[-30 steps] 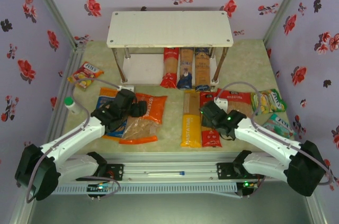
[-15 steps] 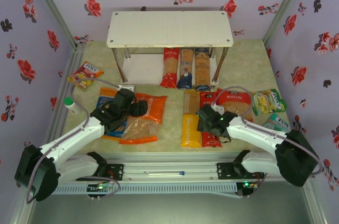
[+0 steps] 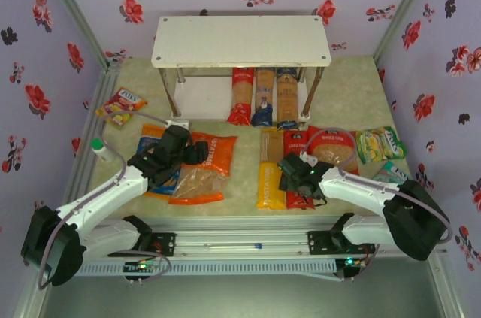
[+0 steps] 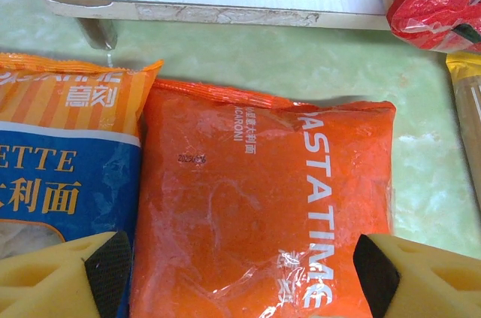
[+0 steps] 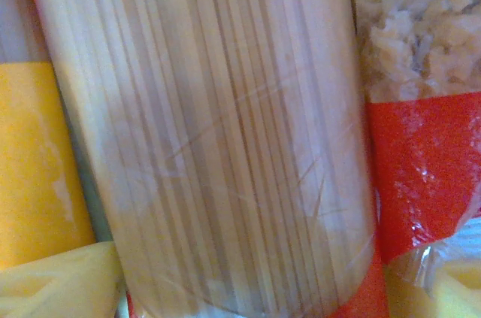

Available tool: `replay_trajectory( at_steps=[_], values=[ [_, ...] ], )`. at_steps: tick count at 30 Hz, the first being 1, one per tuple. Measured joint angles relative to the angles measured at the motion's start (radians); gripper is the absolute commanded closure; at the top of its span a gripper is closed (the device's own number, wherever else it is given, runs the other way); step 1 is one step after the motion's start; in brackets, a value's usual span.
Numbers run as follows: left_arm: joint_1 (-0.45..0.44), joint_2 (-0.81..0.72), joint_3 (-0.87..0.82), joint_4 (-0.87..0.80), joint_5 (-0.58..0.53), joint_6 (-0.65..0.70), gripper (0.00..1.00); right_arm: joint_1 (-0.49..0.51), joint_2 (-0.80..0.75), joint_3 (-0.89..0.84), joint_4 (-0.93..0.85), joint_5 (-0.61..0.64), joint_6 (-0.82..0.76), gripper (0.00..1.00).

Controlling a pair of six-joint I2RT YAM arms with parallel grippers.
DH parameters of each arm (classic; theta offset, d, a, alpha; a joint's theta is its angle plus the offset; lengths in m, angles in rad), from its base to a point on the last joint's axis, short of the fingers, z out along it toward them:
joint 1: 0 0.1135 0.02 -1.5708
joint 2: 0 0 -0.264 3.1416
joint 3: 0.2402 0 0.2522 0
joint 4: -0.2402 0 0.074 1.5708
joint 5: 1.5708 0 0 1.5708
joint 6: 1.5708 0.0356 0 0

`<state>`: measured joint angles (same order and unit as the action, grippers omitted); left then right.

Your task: Place and organize the pasta boxes and bags onto the shelf

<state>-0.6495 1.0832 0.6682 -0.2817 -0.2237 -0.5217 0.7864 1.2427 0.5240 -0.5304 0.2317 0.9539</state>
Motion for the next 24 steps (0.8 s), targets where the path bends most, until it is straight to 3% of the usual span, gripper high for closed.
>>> replay_trajectory(
  at_steps=[7, 11, 20, 24],
  values=[
    [0.002, -0.001, -0.004, 0.004, 0.000, 0.000, 0.18, 0.027, 0.095, 0.061, -0.022, 0.012, 0.008, 0.19],
    [0.003, -0.004, -0.011, 0.010, 0.000, 0.000, 0.18, 0.037, 0.146, 0.094, -0.024, 0.010, 0.008, 0.28],
    [0.008, -0.004, -0.016, 0.014, 0.007, 0.000, 0.19, 0.050, 0.136, 0.096, -0.002, 0.006, 0.018, 0.64],
    [0.009, -0.004, -0.016, 0.019, 0.010, 0.000, 0.20, 0.050, 0.076, 0.093, -0.028, 0.012, 0.014, 0.85]
  ],
)
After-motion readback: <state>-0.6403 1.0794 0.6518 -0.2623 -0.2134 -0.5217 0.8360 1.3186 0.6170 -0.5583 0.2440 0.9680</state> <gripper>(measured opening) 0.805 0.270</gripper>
